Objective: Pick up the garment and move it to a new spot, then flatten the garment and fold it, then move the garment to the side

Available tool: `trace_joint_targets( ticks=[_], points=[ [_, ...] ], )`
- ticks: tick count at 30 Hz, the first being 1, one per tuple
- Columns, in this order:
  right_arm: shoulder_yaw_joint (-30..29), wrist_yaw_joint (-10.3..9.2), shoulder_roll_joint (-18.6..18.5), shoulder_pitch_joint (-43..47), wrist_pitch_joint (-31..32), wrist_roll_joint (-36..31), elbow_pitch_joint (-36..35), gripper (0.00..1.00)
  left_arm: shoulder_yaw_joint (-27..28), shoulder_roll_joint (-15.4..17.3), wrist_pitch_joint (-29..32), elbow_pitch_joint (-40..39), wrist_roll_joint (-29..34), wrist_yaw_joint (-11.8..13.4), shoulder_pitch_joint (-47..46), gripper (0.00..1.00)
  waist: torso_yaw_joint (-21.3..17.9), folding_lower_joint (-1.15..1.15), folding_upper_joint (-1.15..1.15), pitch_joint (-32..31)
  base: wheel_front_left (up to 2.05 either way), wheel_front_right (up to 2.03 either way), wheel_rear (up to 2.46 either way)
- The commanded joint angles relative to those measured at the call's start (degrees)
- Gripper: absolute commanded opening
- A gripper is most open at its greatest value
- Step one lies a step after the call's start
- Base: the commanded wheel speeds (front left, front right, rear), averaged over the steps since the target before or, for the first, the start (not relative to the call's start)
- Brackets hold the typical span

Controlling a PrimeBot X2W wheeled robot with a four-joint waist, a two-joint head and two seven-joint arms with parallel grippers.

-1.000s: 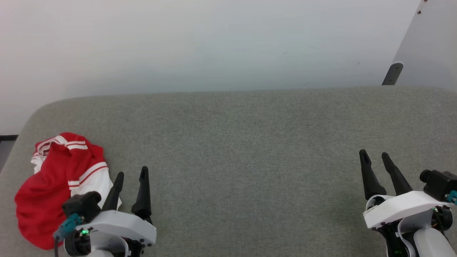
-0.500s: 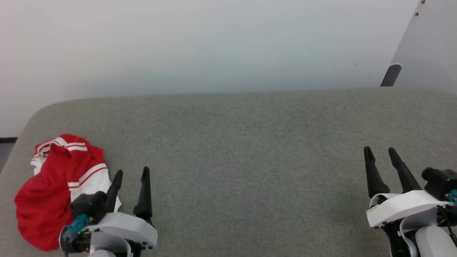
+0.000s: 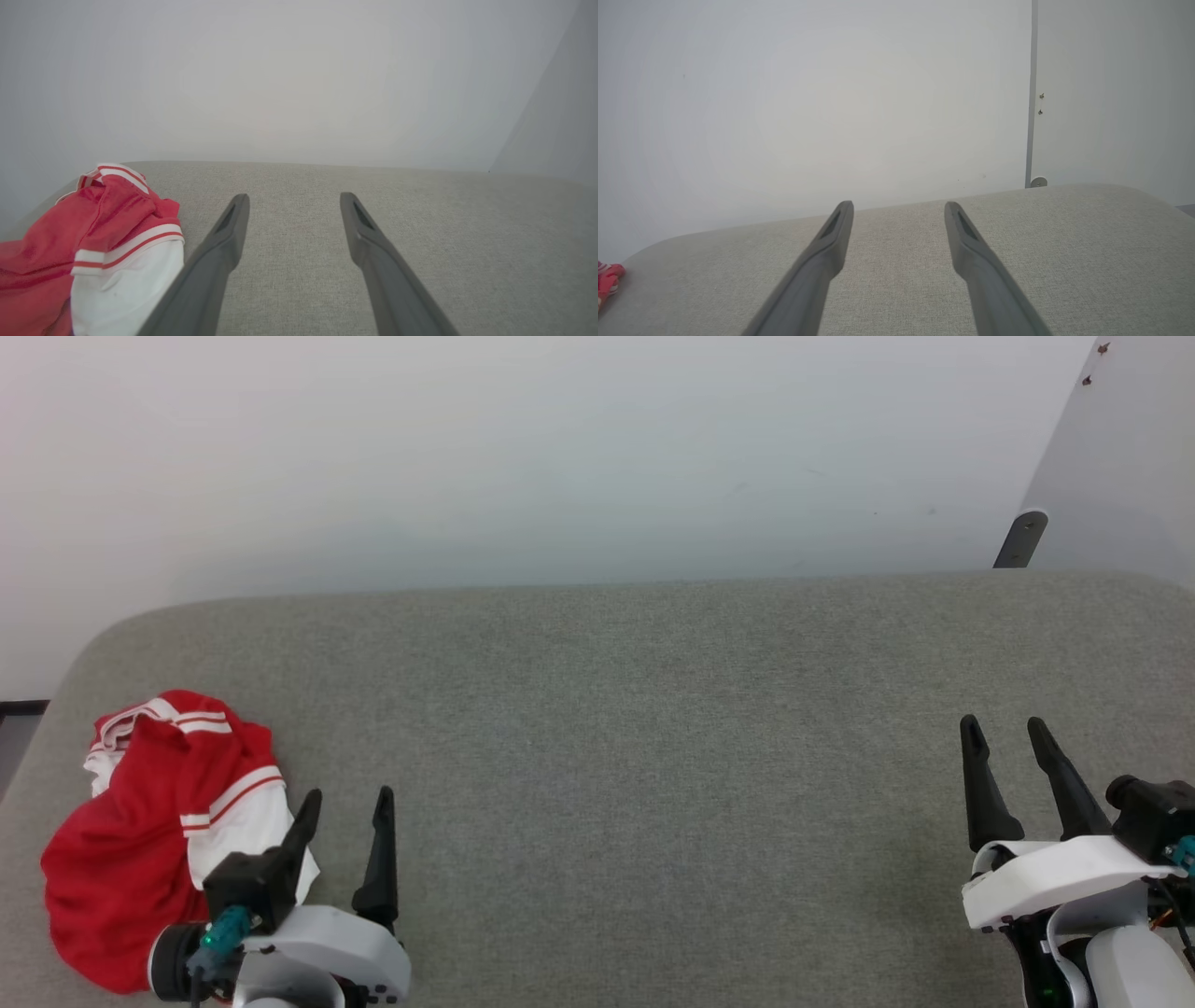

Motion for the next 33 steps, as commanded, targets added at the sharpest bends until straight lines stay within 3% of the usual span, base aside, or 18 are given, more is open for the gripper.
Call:
trace_joint_targets(
  ticks=[1,26,33],
  points=[
    [-0.17,0.03,0.15,0.05,-0.53,-1.27,-0.06,1.0,0.05,0.31,-0.46,0.13,1.41,-0.27,0.23,1.0,0.04,0.0,0.0,-0.01,0.0,0.0,0.0],
    [-2.81,0.04,1.48,1.0,-3.13,-9.04,1.1,1.0,2.76,-0.57,-3.12,2.81,9.42,-1.86,-0.12,1.0,0.35,0.0,0.0,-0.29,0.0,0.0,0.0],
    [-2.95,0.04,1.87,1.41,-3.15,-7.63,0.54,1.0,3.2,-1.3,-3.01,3.14,8.6,-2.52,-0.91,1.0,1.58,0.0,0.0,-0.11,0.0,0.0,0.0]
  ],
)
